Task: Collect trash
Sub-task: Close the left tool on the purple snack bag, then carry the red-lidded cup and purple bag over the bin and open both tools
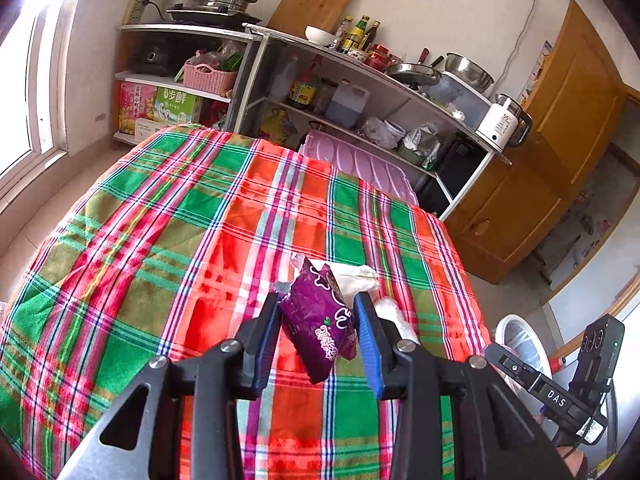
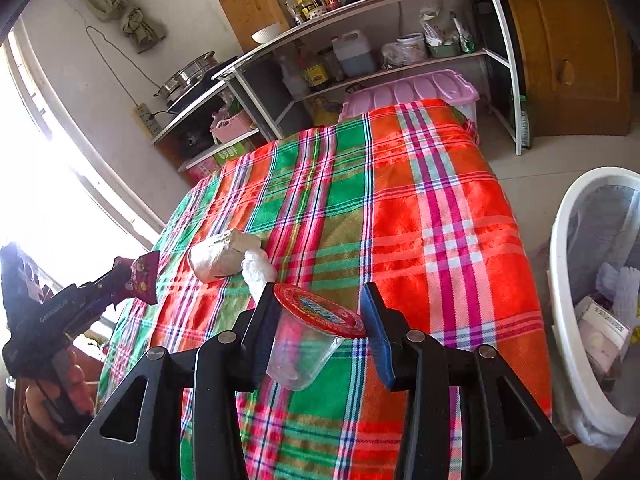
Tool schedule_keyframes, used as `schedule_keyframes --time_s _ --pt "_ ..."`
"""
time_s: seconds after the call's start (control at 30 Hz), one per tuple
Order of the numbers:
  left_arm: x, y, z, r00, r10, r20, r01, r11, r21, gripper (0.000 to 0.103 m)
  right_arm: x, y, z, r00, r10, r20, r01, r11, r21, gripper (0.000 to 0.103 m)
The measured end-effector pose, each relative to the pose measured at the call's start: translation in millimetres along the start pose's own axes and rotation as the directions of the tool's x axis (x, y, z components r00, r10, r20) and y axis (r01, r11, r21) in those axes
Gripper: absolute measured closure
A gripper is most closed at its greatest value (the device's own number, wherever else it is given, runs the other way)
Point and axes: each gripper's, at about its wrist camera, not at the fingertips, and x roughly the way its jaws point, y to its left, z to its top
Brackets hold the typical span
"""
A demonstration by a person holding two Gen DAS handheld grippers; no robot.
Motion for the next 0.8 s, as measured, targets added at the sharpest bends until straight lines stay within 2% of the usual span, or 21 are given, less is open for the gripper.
schedule_keyframes --time_s 0.47,0.8 --pt "-18 -73 -27 0.997 -0.080 0.010 0.079 0.990 0.116 0.064 -56 -32 -8 0.997 -0.034 0.075 0.032 0.999 0.033 0.060" --pt "-11 -147 -50 0.992 -0.124 -0.010 0.123 0.960 0.252 0.064 -94 -71 -9 0.988 -0.093 0.122 0.085 0.994 0.070 0.060"
